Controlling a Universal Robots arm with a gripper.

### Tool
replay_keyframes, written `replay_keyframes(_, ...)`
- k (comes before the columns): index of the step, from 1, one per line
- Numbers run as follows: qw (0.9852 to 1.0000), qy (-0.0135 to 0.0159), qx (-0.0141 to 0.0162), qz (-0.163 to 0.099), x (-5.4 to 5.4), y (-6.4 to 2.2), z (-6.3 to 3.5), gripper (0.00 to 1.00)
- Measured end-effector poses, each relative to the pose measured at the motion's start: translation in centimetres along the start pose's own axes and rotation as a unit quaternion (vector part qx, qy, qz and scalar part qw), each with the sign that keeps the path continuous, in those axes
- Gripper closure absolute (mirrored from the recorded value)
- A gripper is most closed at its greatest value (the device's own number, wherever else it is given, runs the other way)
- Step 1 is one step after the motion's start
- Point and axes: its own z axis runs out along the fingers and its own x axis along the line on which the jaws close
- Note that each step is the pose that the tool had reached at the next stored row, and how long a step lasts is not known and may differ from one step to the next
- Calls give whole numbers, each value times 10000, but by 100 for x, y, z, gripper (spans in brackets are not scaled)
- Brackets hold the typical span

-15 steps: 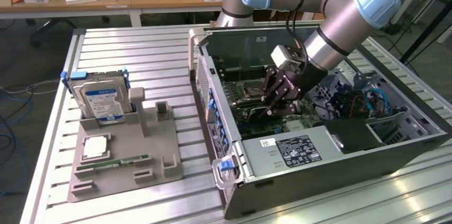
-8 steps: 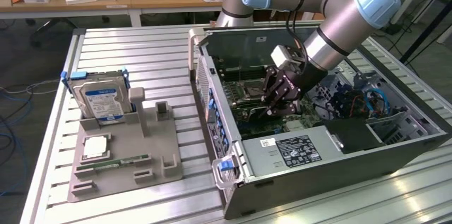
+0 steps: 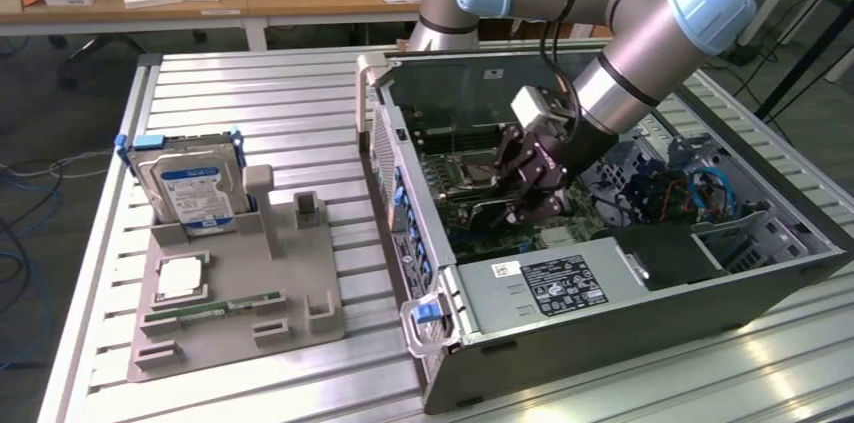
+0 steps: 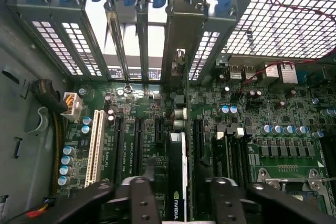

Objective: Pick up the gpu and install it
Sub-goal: 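Insert the gpu into the slot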

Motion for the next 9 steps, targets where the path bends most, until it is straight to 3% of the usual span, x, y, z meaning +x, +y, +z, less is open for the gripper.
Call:
replay_keyframes(4, 10000, 0, 0, 0, -4, 25, -56, 49)
replay_keyframes(9, 10000, 1, 0, 0, -18, 116, -256, 49)
